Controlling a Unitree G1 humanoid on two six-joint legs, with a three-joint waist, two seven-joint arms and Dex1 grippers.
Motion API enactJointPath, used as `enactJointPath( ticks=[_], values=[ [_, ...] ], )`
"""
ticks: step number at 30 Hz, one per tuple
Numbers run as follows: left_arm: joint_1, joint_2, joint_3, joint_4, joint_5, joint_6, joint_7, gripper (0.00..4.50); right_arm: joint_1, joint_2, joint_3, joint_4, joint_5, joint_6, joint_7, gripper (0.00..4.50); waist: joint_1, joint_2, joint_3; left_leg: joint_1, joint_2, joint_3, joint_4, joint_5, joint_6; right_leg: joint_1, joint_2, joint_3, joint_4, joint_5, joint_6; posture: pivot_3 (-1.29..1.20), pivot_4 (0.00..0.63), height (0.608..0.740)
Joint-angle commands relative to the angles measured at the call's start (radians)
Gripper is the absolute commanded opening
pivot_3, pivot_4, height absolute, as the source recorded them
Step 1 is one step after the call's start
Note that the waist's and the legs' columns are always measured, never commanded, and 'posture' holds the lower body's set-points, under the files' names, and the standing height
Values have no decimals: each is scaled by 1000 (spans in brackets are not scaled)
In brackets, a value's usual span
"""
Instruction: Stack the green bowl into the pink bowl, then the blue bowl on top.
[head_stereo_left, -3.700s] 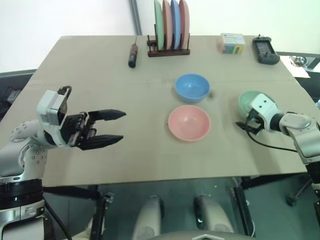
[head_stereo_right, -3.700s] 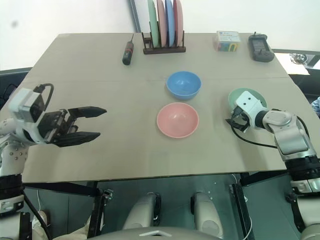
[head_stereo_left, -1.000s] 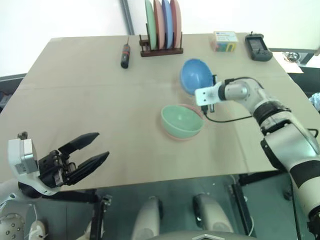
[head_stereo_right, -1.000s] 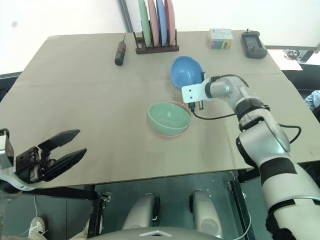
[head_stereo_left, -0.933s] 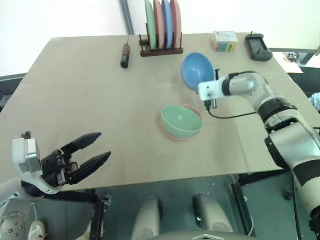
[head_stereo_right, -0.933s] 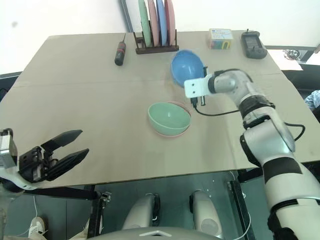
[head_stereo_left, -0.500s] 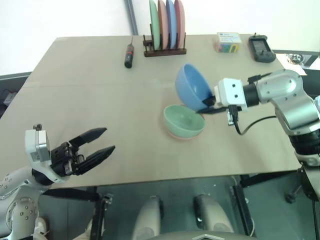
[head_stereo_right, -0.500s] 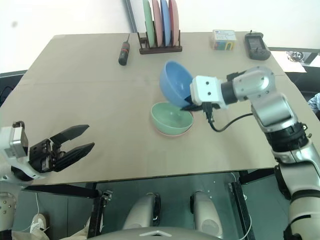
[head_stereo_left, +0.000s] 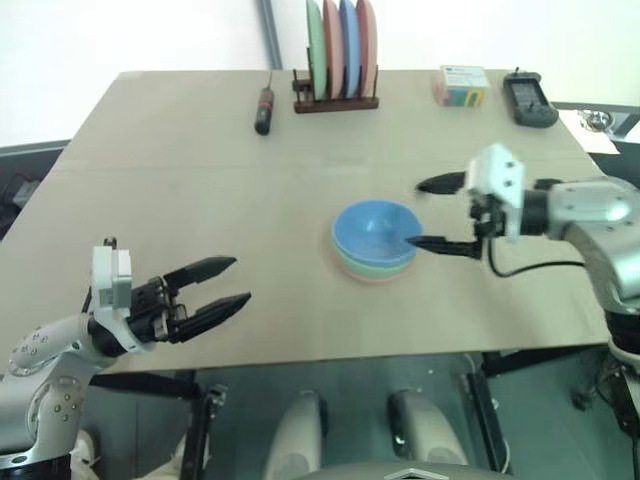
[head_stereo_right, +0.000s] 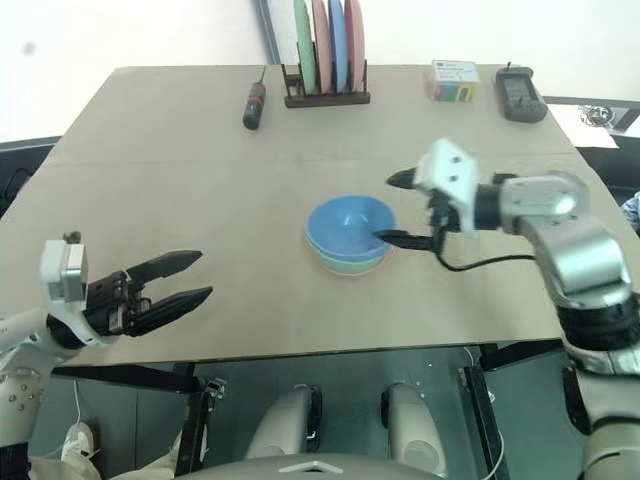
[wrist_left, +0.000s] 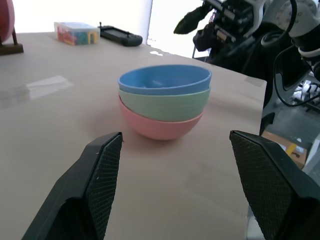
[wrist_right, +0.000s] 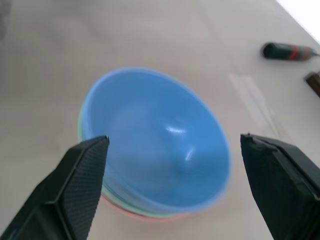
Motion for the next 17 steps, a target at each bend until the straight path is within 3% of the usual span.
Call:
enactJointPath(
  ticks=[1, 5, 9, 17],
  values=[
    [4, 39, 21, 29, 52, -12, 22, 3658, 201, -102, -234, -72, 76, -13, 42, 4470, 6, 0, 0, 0, 0, 0, 0, 0, 0, 1, 0, 0, -1, 0, 0, 0, 150, 740],
    [2, 44, 49, 48, 73, -34, 34, 3658, 431, -190, -418, -75, 102, -78, 127, 4470, 11, 0, 0, 2, 0, 1, 0, 0, 0, 1, 0, 0, -1, -1, 2, 0, 150, 740],
    [17, 96, 118, 58, 58, -35, -18, 3658, 596, -200, -647, -92, 177, -79, 185, 4470, 5, 0, 0, 3, 1, 1, 0, 0, 0, 2, 1, 1, 0, -2, 4, 0, 150, 740],
    [40, 143, 172, 74, 47, 1, -62, 3658, 646, -220, -734, -148, 303, -45, 154, 4470, -11, 0, 0, 3, 1, 2, 0, 0, 0, 2, 0, 1, -1, -3, 4, 0, 150, 740]
  ],
)
